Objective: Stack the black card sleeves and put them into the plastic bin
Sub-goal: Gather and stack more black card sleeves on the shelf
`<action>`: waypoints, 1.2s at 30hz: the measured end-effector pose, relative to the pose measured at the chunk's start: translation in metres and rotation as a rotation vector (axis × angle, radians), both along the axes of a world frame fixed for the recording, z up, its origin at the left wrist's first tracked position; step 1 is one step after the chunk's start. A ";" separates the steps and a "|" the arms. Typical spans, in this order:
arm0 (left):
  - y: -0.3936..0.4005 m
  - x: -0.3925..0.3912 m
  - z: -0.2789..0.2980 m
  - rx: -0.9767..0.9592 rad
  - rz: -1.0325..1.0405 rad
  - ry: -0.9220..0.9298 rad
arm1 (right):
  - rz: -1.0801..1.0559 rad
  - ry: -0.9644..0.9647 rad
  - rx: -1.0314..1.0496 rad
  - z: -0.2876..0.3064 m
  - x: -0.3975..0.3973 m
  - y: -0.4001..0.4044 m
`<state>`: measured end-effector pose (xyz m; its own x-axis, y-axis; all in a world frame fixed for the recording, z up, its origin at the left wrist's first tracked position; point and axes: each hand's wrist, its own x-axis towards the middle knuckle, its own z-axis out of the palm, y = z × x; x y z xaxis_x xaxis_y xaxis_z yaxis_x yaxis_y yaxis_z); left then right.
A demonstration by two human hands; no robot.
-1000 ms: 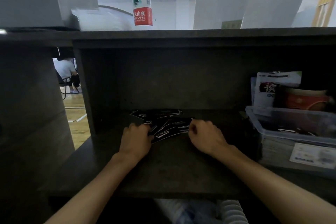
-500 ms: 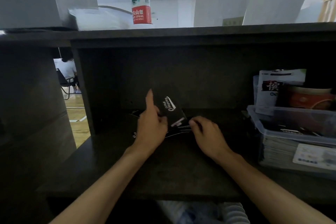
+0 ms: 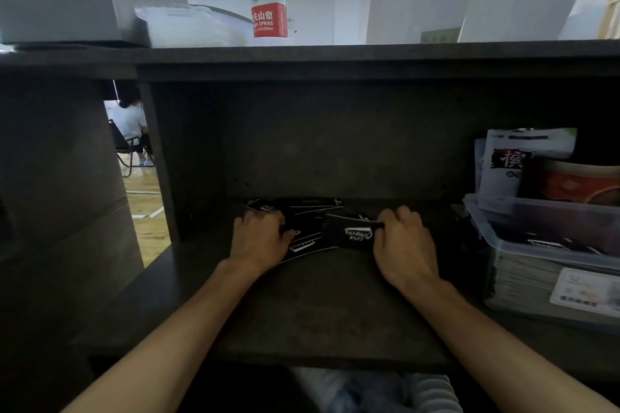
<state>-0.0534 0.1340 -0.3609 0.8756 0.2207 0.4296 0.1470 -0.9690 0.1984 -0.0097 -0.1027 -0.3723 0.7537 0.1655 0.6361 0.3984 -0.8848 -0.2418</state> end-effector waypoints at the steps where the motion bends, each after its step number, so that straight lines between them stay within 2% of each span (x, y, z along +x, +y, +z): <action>1: 0.004 0.002 -0.005 0.008 0.016 0.058 | -0.014 0.009 -0.040 -0.001 0.000 0.002; 5: 0.012 0.009 -0.009 -0.092 0.027 0.047 | 0.001 0.020 -0.075 -0.002 0.000 0.005; 8: 0.015 0.007 -0.005 -0.135 0.046 -0.108 | 0.037 0.026 -0.115 -0.002 -0.001 0.004; 10: 0.017 0.002 -0.001 -0.239 -0.006 -0.239 | 0.072 0.057 -0.138 -0.002 -0.003 0.004; 11: 0.017 -0.001 0.001 -0.363 -0.059 -0.310 | 0.082 0.071 -0.142 -0.001 -0.004 0.004; 14: 0.008 -0.006 0.013 -0.952 -0.260 -0.524 | 0.088 0.101 -0.134 0.001 -0.006 0.004; 15: 0.004 -0.006 0.014 -1.062 -0.327 -0.551 | 0.086 0.102 -0.137 0.002 -0.006 0.005; 17: -0.006 -0.005 0.012 -1.122 -0.453 -0.477 | 0.078 0.113 -0.138 0.003 -0.007 0.006; 19: -0.017 -0.001 0.006 -1.056 -0.498 -0.378 | 0.075 0.115 -0.131 0.004 -0.007 0.006; 21: -0.025 0.002 0.003 -0.925 -0.440 -0.322 | 0.088 0.117 -0.119 0.004 -0.006 0.006; 26: -0.047 0.010 0.003 -0.345 -0.205 -0.196 | 0.093 0.139 -0.078 0.006 -0.006 0.008; 28: -0.050 0.012 0.001 -0.105 -0.219 -0.181 | 0.093 0.125 -0.107 0.005 -0.007 0.007; 31: -0.027 0.011 0.000 -0.150 -0.248 -0.240 | 0.104 0.096 -0.109 0.004 -0.007 0.004; 32: -0.013 0.012 -0.002 -0.171 -0.216 -0.206 | 0.109 0.064 -0.085 0.005 -0.007 0.003; 35: 0.014 0.013 -0.010 -0.103 -0.101 0.070 | 0.110 0.001 -0.087 0.007 -0.008 0.004; 36: 0.016 0.015 -0.012 -0.099 -0.088 0.102 | 0.116 0.008 -0.118 0.005 -0.009 0.004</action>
